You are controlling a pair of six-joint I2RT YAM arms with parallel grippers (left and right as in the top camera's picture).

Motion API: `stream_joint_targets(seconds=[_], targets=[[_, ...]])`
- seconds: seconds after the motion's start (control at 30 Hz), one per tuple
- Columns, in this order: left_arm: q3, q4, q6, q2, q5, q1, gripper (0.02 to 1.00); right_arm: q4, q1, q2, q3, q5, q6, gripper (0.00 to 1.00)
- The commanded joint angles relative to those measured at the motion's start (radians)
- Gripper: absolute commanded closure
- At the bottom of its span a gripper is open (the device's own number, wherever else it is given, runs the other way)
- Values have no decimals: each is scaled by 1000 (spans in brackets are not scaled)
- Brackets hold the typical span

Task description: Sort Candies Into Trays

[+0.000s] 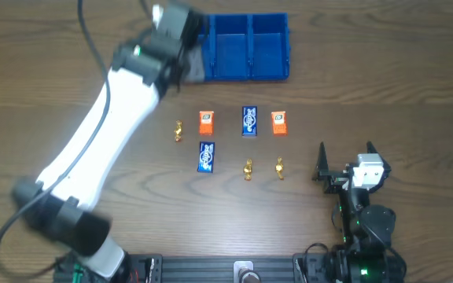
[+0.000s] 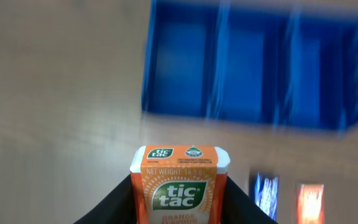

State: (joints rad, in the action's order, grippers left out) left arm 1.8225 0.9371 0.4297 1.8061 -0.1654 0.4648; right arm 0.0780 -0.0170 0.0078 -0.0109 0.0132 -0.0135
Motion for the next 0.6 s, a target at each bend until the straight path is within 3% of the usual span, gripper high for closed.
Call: stream_joint_targets(seconds=[0.03, 0.2, 0.37, 0.6], targets=[[437, 67, -71, 344, -14, -79, 691, 5, 5, -5, 3, -8, 11, 3], [665, 74, -72, 593, 55, -121, 689, 5, 5, -5, 3, -8, 11, 3], [681, 48, -142, 657, 103, -122, 682, 5, 5, -5, 3, -8, 11, 3], [681, 56, -165, 657, 103, -122, 617, 5, 5, -5, 3, -8, 11, 3]])
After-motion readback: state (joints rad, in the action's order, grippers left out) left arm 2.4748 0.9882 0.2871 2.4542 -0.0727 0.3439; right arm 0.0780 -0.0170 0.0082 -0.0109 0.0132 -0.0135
